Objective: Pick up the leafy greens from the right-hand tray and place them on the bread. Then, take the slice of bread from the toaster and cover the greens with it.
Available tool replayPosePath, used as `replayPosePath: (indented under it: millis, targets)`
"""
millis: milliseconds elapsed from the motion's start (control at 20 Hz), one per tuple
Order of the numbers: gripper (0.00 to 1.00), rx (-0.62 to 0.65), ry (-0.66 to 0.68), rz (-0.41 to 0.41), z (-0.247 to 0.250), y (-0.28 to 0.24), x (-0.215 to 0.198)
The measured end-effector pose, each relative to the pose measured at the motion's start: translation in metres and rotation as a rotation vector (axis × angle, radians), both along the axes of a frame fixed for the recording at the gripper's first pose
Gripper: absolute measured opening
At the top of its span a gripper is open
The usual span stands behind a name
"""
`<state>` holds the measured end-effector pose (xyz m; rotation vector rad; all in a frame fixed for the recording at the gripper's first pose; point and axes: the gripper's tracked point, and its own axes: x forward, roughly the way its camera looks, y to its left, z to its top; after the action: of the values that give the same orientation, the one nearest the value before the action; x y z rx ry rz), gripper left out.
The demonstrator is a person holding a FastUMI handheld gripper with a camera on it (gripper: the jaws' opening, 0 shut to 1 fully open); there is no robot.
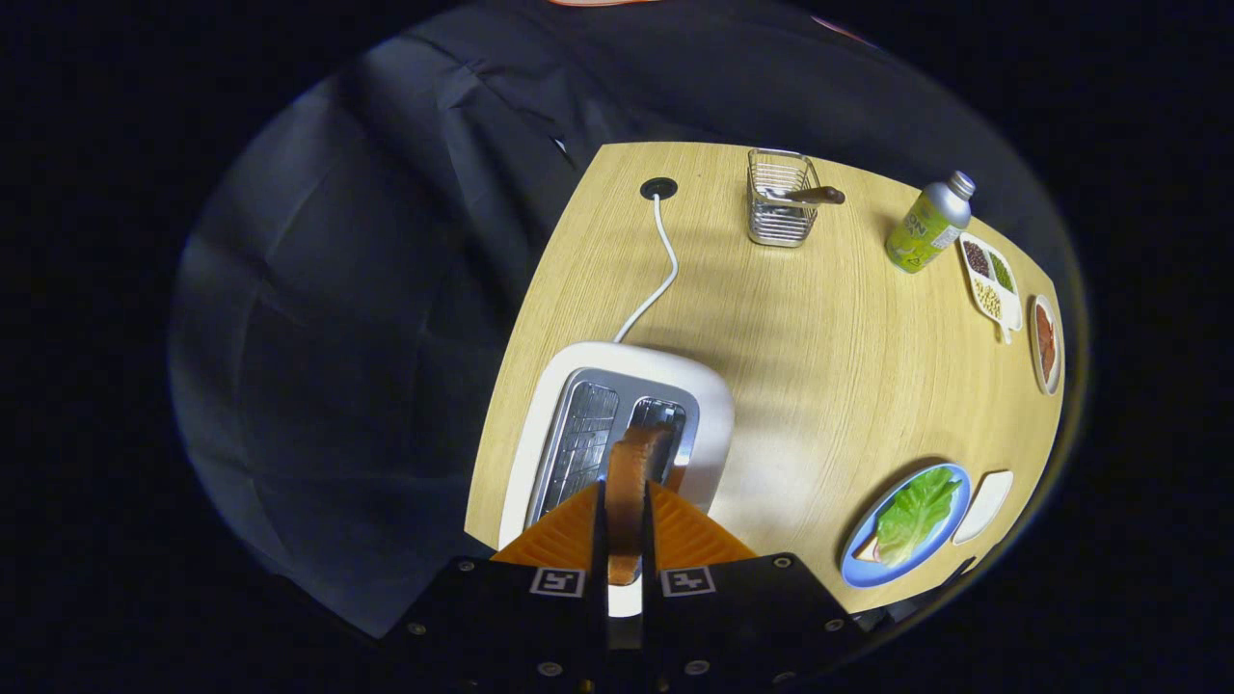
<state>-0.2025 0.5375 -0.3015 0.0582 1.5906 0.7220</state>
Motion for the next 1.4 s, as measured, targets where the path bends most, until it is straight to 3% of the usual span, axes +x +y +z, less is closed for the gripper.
replayPosePath:
  millis: [800, 1400]
  targets:
    - [0.12, 0.397, 0.016, -0.21, 0.073, -0.071, 0.045]
    - [0.12, 0.421, 0.025, -0.322, 0.031, -0.202, 0.061]
